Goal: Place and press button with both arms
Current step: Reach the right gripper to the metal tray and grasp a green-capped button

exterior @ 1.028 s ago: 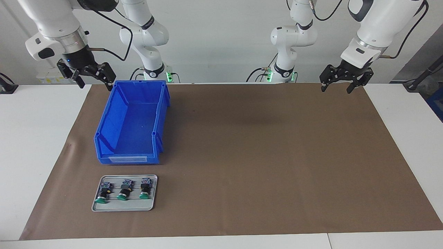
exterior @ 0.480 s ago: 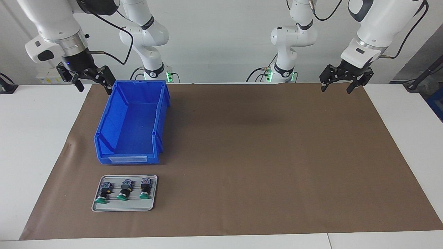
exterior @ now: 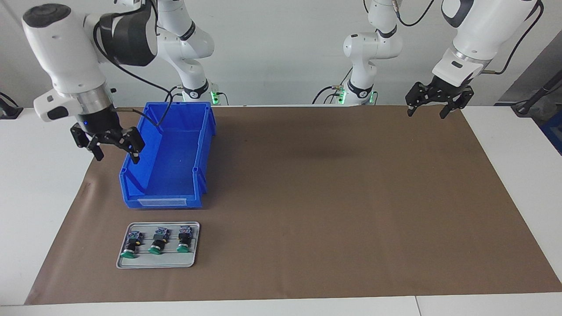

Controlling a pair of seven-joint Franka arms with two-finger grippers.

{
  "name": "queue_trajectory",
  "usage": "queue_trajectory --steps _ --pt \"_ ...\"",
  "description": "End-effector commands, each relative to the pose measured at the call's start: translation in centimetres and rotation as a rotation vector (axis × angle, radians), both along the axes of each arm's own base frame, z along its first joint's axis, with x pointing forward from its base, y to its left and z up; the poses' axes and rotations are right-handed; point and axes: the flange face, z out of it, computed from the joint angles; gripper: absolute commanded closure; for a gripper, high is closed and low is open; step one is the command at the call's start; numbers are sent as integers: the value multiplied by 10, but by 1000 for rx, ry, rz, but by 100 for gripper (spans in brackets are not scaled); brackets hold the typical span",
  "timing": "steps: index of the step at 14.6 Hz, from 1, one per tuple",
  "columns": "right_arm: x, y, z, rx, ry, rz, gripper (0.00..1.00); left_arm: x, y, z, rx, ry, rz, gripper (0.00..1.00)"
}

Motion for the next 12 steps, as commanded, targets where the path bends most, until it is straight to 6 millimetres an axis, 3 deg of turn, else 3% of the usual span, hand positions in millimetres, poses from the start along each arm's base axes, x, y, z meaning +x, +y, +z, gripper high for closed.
queue_trajectory --steps 1,5,7,8,12 --pt "44 -2 -72 11 -27 -1 0 -8 3 1 6 3 -2 0" --pt "78 -3 -156 57 -24 -23 0 -8 3 1 7 3 -2 0" --pt "84 -2 -200 61 10 -2 0 -8 3 1 7 3 -2 0" --pt "88 4 -213 57 -12 34 0 -8 3 1 7 3 -2 0" --pt "88 6 -233 56 -14 46 0 -8 3 1 7 3 -2 0"
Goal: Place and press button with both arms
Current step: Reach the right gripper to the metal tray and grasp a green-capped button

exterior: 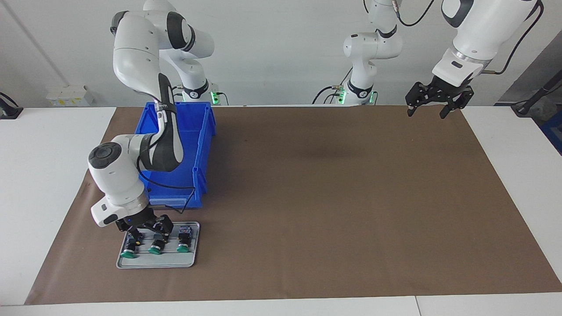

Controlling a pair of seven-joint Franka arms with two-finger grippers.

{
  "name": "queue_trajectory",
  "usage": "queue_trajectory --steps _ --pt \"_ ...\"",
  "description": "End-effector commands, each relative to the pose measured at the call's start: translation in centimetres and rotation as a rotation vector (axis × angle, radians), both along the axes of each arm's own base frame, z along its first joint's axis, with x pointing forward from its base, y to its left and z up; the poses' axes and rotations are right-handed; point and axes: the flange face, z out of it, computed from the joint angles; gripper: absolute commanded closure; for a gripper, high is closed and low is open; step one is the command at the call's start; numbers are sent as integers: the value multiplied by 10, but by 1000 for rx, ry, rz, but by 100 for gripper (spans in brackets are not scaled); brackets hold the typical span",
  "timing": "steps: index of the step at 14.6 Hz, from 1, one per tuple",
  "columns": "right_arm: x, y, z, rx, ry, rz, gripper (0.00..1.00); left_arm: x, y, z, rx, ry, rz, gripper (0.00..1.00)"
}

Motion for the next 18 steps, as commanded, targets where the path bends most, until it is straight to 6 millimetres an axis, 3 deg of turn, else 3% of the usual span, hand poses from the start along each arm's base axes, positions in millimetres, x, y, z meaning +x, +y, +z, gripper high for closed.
queue_trajectory --steps 1,6,9,13,14,15,18 --pt "3 2 -4 20 -2 17 0 -8 3 1 7 3 -2 0" --pt "-6 -5 -25 19 27 31 5 -8 3 1 7 3 -2 0" --pt "-10 -6 -34 13 25 49 32 -8 3 1 7 3 -2 0" --pt "-10 -9 -38 12 13 43 44 -8 3 1 7 3 -2 0" --pt "-10 -8 -38 12 12 43 61 -8 3 1 7 3 -2 0" --pt "-10 -6 -38 12 15 47 100 -8 3 1 7 3 -2 0" --pt "-7 0 -30 5 21 51 100 -8 3 1 7 3 -2 0"
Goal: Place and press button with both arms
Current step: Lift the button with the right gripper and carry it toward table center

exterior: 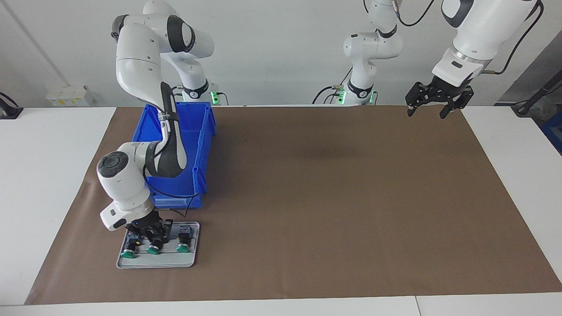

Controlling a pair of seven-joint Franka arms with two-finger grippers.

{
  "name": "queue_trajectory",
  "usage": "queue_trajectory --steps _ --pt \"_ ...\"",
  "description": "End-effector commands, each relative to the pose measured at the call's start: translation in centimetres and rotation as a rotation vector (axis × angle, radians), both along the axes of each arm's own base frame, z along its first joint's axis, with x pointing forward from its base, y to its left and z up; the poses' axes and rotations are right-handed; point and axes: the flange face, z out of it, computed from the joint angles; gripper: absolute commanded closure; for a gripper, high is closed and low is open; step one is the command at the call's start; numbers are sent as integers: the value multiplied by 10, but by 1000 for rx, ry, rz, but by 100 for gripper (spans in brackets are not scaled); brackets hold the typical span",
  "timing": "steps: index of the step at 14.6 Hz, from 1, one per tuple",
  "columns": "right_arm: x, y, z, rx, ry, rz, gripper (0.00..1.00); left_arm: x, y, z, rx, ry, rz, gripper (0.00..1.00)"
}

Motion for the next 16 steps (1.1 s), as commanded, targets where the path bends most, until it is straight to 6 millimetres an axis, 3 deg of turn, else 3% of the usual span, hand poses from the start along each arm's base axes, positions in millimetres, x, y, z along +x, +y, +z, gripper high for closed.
queue_trajectory --steps 1,3,4,6,10,15,16 --pt "7 8 19 3 -10 25 100 -8 3 1 7 3 -2 0" --pt "12 14 58 8 17 -21 100 -8 3 1 7 3 -2 0" --pt "14 14 93 12 -3 -74 100 -8 3 1 7 3 -2 0" --pt "11 19 140 34 7 -245 100 -8 3 1 6 3 -2 0" --pt "-15 105 208 105 10 -733 100 -8 3 1 7 3 -2 0" --pt "-46 248 216 279 5 -1225 100 -8 3 1 7 3 -2 0" --pt "-60 287 209 282 10 -1270 100 -8 3 1 7 3 -2 0"
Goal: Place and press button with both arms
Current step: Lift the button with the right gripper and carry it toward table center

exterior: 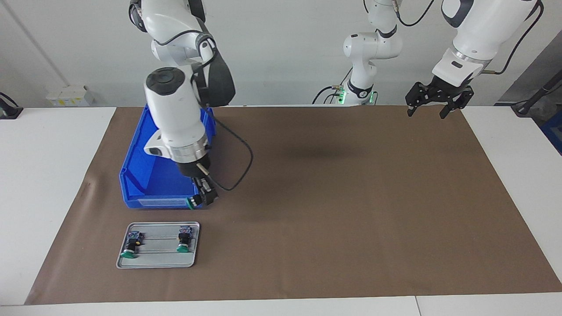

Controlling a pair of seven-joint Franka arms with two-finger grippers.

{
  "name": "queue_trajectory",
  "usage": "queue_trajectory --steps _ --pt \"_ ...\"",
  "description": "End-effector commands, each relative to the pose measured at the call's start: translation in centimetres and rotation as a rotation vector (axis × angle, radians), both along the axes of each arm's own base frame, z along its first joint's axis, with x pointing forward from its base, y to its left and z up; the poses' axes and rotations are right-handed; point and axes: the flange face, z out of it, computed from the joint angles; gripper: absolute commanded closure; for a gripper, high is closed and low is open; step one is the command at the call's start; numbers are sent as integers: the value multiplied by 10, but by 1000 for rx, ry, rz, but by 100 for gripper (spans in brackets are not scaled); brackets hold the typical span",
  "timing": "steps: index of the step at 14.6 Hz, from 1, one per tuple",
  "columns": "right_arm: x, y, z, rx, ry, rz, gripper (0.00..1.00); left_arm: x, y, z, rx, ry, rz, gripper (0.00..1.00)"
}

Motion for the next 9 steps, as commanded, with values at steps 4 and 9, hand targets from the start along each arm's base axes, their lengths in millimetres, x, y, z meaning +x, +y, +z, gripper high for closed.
queue_trajectory --steps 4,9 --pt "-68 173 -41 24 -20 -305 100 -8 3 1 7 3 -2 0" --pt "-107 286 -134 28 -61 -410 100 -8 3 1 7 3 -2 0"
